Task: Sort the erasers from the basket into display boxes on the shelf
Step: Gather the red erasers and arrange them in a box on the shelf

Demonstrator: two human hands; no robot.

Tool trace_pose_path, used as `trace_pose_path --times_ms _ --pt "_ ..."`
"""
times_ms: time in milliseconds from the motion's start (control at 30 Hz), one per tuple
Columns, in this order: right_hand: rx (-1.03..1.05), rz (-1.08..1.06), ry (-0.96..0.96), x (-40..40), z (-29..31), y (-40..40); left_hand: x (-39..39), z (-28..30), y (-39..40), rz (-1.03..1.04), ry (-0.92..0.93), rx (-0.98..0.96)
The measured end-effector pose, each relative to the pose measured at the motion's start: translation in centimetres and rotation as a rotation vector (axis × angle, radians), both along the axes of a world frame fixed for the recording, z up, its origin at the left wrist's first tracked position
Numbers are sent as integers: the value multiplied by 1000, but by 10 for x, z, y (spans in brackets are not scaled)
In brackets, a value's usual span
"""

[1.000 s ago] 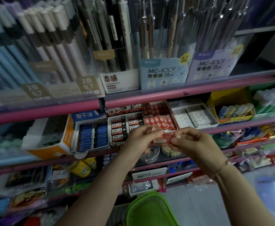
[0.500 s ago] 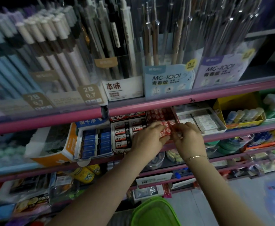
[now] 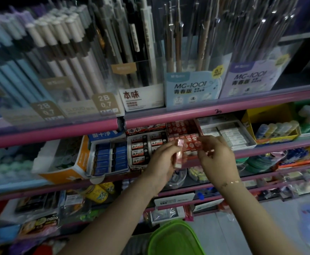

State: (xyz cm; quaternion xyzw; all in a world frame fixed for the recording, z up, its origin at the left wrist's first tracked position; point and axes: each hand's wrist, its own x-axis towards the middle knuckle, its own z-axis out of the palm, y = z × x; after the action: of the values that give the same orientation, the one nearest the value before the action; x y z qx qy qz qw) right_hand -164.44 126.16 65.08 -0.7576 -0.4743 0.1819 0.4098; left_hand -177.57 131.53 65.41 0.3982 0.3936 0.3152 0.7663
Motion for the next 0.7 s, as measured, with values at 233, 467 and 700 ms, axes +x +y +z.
trace_pose_path --times_ms 233,467,700 --pt "114 31 527 -30 9 -35 9 10 -25 -4 -146 -80" --pt "55 -223 337 15 -3 -29 14 -4 1 -278 971 1205" --pt "22 -270 92 33 -23 14 23 -28 21 -513 1156 1396"
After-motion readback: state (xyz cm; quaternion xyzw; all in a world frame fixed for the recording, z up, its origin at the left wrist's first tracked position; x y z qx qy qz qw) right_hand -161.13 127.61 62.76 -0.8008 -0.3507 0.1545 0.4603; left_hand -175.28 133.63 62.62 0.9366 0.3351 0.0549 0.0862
